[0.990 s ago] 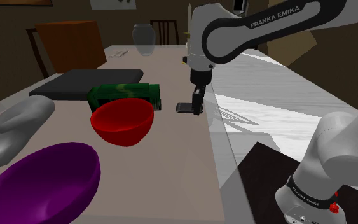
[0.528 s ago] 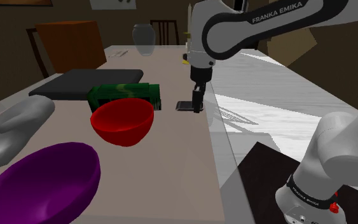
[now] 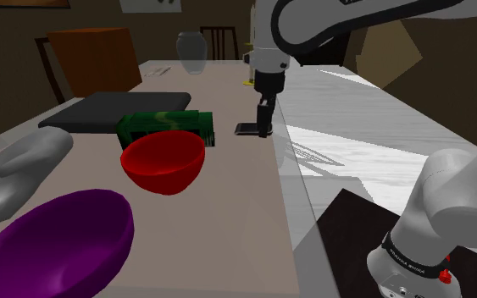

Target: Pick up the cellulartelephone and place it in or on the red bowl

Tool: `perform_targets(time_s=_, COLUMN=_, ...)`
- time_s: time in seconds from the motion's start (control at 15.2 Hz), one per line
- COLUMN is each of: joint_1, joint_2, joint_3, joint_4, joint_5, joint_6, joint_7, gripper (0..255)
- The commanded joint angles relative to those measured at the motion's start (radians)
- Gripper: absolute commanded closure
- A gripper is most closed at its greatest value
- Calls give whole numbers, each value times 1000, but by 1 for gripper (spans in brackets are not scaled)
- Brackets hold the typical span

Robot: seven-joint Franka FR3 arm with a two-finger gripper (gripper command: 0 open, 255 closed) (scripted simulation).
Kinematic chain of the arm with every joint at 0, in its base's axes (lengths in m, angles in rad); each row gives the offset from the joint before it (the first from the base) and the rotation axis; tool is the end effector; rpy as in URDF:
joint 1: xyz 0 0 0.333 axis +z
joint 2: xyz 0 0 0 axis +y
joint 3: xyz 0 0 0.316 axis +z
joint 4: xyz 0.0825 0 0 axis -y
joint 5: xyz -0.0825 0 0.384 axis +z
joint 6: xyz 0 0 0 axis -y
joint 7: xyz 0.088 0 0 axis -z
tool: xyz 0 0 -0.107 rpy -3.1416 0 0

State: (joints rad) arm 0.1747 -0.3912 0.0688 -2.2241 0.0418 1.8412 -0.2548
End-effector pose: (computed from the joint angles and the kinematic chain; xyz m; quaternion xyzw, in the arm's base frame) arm 0.4227 0.1114 0.5300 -0.9710 -0.2388 -0.0039 0.0070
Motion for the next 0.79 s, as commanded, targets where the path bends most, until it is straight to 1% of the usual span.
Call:
perform_targets(time_s=0.0, joint_1=-1, joint_2=0, joint_3=-1, joint_4=30, joint_5=-1, joint_6=-30, joint_7=0, gripper=255)
perform_targets(time_s=0.73, joint_1=-2, joint_2=9, joint_3=-4, joint_4=186, joint_5=-3, joint_6=-177, joint_7=3, gripper=255)
